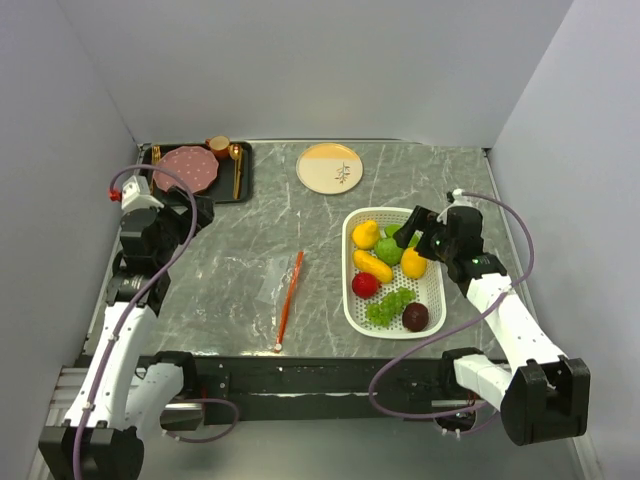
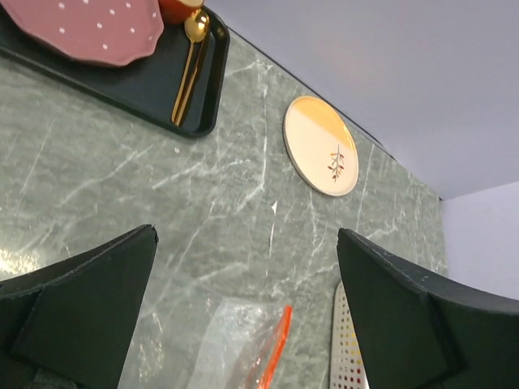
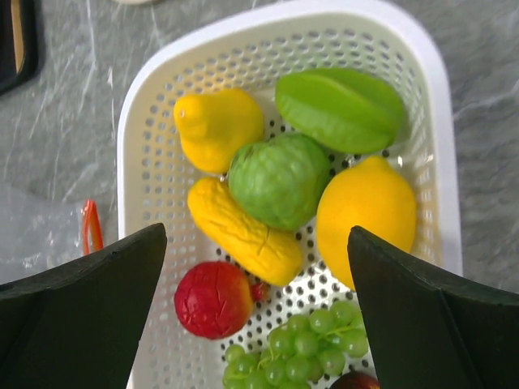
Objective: Place the food in the zip-top bag and seal the zipper
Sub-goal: Pick up the zipper food storage bag at the center of the board.
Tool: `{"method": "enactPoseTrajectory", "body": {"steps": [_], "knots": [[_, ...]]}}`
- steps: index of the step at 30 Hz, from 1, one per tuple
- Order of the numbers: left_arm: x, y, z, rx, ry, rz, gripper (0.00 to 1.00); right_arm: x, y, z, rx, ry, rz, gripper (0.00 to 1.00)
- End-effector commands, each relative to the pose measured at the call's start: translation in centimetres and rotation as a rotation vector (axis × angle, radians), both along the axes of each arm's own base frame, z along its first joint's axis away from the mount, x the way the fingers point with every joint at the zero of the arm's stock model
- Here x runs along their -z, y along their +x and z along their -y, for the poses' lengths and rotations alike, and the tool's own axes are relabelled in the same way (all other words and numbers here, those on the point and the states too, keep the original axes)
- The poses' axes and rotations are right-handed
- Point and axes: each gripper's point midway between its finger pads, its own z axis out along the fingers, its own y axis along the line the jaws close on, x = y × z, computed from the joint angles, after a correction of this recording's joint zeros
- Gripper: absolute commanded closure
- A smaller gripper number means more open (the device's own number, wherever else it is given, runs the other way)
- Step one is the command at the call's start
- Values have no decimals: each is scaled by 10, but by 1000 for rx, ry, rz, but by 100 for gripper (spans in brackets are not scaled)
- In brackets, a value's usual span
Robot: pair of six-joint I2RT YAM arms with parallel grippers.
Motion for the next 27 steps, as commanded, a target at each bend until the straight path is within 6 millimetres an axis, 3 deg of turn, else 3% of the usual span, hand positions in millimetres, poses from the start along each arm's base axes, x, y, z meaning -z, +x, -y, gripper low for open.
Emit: {"method": "enactPoseTrajectory", "body": {"steps": [1,4,8,11,12,14,17,20,22,27], "knots": [[-2,-19,3,-6,-59,-5,1,5,-13,-9,-84,-10,-37,0],[-5,-30,2,-8,-71,2,1,4,-15,-3,-24,-4,-75,0],[-10,-45,8,34,-68,51,1,-6,-13,-13,49,124,-96,0],[-16,-54,9,42,-65,86,1,-29,-1,-22,84,239,57,0],[-11,-57,9,54,-46,63,1,-27,-2,-22,101,246,65,0],[-14,-60,11,73,-25,38,1,-29,-4,-13,130,214,89,0],[-3,-61,22,160,17,-72,1,-37,-5,-2,168,151,63,0],[14,-60,42,297,27,-133,1,-38,-3,-14,82,149,64,0],[24,-65,45,312,33,-184,1,-36,-1,-15,63,134,62,0],[16,-80,42,314,94,-160,1,-41,-1,-10,56,85,49,0]]}}
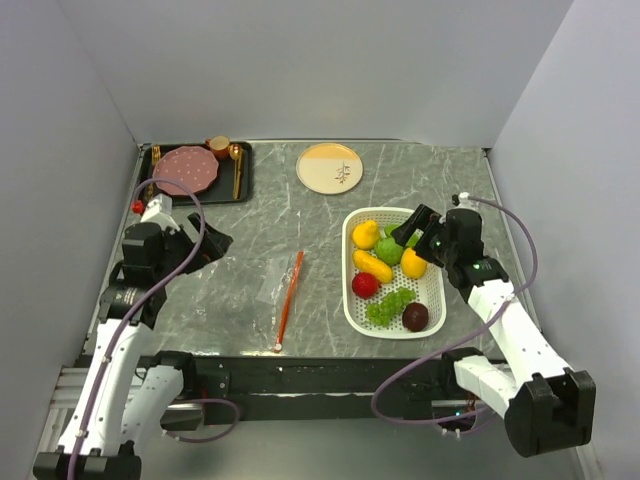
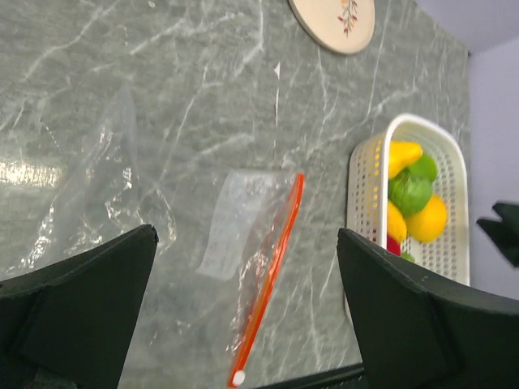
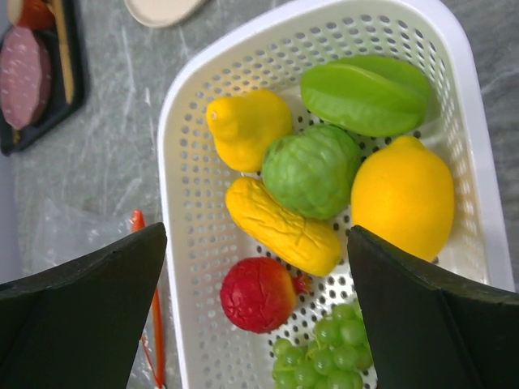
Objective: Place the food in the zip-top bag and seal the zipper
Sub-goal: Pick up the zipper food storage bag at the center of the board.
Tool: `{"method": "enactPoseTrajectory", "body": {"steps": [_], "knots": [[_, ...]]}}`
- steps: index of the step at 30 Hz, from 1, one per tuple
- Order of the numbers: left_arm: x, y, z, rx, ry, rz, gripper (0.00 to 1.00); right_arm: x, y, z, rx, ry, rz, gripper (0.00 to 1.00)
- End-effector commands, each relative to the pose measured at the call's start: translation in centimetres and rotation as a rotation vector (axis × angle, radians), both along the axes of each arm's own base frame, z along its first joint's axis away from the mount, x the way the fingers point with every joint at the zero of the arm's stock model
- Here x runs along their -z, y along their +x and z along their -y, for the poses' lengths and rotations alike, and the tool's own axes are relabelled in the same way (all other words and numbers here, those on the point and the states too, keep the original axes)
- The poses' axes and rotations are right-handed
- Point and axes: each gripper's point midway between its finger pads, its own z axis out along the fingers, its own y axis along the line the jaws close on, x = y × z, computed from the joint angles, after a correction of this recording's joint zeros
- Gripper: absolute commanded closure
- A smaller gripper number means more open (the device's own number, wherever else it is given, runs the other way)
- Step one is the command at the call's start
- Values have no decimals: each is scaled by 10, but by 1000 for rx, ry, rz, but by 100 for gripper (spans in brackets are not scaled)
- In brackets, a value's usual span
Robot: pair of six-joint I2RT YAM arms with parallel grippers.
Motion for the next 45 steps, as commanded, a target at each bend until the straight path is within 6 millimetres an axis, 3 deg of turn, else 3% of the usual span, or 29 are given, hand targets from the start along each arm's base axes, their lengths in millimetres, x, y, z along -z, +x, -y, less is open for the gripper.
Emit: {"method": "enactPoseTrajectory", "body": {"steps": [1,5,8,12,14,16,17,18,19,20,25,27,29,33,36,45], "knots": [[-23,-17,7,85,53,73,1,-27,6,-1,-21,-20,49,0],[-8,-20,18,121,30,-11,1,-18,-2,-1,36,68,25,0],[-14,-18,45,196,-67,15,1,-17,-7,-14,-14,154,26,0],[14,-18,73,175,-41,-41,1,-10,-7,-19,-72,124,-3,0],[35,-25,104,219,-13,-107,1,-12,-6,-15,-79,78,-5,0],[48,-33,124,220,54,-145,1,-15,-5,-9,-75,32,-4,0],[64,-33,131,217,113,-190,1,-17,-4,-9,-80,25,1,0],[59,-30,138,208,134,-186,1,-18,-4,-9,-83,17,3,0],[68,-38,141,205,181,-218,1,-19,-5,-8,-88,9,1,0],[81,-33,139,162,240,-242,1,-25,-4,-8,-91,8,11,0],[100,-35,154,116,344,-284,1,-28,-5,-11,-121,2,5,0],[112,-36,150,74,383,-317,1,-28,-4,-12,-128,-1,-2,0],[122,-39,150,58,401,-339,6,-28,-5,-13,-136,-4,-9,0],[137,-44,150,60,407,-365,27,-25,-5,-13,-141,0,-16,0],[144,-49,149,43,406,-373,35,-24,-5,-14,-144,4,-27,0],[168,-54,159,93,403,-401,42,-21,-5,-15,-132,22,-43,0]]}}
